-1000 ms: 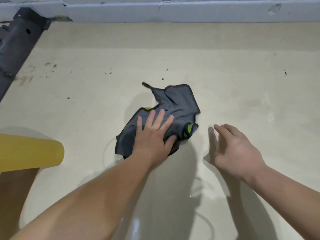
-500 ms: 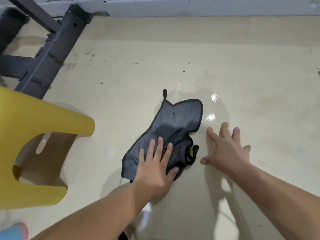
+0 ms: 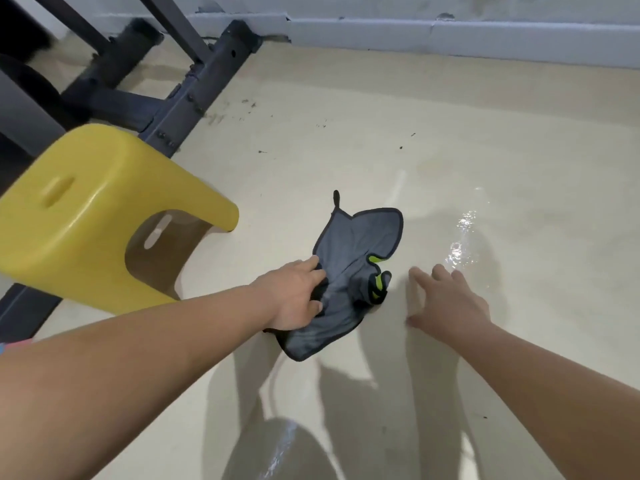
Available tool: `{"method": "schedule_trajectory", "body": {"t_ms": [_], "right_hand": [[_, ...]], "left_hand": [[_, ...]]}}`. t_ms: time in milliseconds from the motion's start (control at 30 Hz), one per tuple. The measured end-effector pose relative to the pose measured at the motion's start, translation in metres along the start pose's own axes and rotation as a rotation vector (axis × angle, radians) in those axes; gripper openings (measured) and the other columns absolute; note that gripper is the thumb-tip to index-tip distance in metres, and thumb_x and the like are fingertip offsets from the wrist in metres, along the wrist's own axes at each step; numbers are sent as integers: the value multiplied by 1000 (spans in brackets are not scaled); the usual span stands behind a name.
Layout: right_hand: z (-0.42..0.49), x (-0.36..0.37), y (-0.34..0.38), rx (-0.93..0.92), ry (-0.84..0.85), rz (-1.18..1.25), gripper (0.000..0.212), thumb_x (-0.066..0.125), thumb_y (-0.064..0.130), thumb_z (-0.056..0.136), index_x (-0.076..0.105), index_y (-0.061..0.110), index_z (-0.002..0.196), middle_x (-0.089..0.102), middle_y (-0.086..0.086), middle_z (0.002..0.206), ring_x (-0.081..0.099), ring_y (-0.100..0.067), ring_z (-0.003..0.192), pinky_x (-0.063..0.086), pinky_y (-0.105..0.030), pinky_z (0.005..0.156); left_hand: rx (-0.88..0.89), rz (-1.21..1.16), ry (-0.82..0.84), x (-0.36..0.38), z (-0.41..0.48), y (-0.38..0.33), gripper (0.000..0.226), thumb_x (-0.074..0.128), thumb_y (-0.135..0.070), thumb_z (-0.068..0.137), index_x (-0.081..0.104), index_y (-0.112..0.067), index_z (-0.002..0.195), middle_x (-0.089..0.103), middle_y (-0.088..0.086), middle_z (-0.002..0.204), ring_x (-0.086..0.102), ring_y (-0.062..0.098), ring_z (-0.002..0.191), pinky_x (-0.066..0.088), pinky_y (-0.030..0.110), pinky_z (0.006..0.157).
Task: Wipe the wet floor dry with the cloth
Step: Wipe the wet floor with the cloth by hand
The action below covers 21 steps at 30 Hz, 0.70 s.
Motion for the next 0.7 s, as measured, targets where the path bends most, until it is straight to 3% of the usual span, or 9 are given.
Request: {"method": "schedule_trajectory", "body": {"t_ms": [100, 200, 300, 367, 467, 567, 633, 700], "right_hand": [[-8, 16, -4, -11, 68, 15, 110, 83, 61, 62, 20, 47, 150, 0, 11, 165, -1, -20, 154, 48, -45, 99], [-6, 22, -5, 16, 63, 24, 113, 88, 52, 62, 19, 43, 152, -2, 8, 166, -5, -23, 154, 44, -52, 104], [2, 29, -7, 57, 93, -35, 111, 87, 49, 67, 15, 42, 152, -3, 9, 163, -2, -23, 153, 46, -52, 102], [3, 35, -12, 101, 123, -93, 113, 83, 49, 70, 6, 45, 152, -8, 11, 161, -4, -21, 153, 44, -48, 104], [-1, 37, -12, 185, 133, -139, 112, 79, 43, 74, -5, 53, 149, -12, 13, 159, -4, -18, 152, 43, -46, 100], [-7, 26, -10, 249, 63, -229, 113, 82, 41, 70, -1, 55, 146, 3, 7, 154, 9, -17, 146, 43, -42, 91], [-11, 20, -3, 272, 7, -283, 108, 79, 28, 72, 5, 52, 146, 14, 5, 151, 17, -18, 142, 45, -43, 90], [-17, 16, 5, 283, -34, -306, 98, 70, 15, 75, 11, 47, 147, 26, 4, 148, 26, -19, 138, 47, -45, 91]], "left_hand": [[16, 66, 10, 20, 35, -4, 75, 43, -52, 106, 7, -25, 167, -2, 4, 175, 5, 30, 160, 22, 45, 127], [81, 202, -6, 52, 71, -16, 75, 29, -62, 106, -16, -41, 163, -26, 6, 172, -19, 38, 158, 4, 56, 128], [134, 102, -69, 67, 92, -13, 73, 25, -71, 102, -23, -56, 155, -42, 2, 163, -40, 33, 150, -16, 66, 122], [141, 98, -133, 58, 105, 0, 71, 20, -75, 100, -24, -58, 154, -42, 1, 164, -40, 31, 151, -18, 66, 121], [-50, 23, -208, 44, 127, 41, 69, 5, -74, 99, -29, -49, 155, -39, 6, 166, -36, 31, 153, -18, 63, 122], [-154, -4, -326, 50, 124, 41, 74, 0, -68, 101, -26, -32, 160, -36, 15, 167, -33, 36, 154, -17, 62, 123], [-86, 17, -389, 63, 106, 21, 76, 4, -65, 103, -22, -24, 162, -34, 17, 167, -31, 38, 154, -14, 61, 124], [98, 46, -387, 87, 80, -8, 79, 11, -65, 104, -16, -23, 165, -30, 16, 169, -27, 40, 155, -11, 62, 124]]}}
Point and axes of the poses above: each hand's wrist, its own z-axis towards the middle knuckle, its own x-axis out of the palm, y = z × x, the point moved 9 cm from there along z, towards the middle knuckle
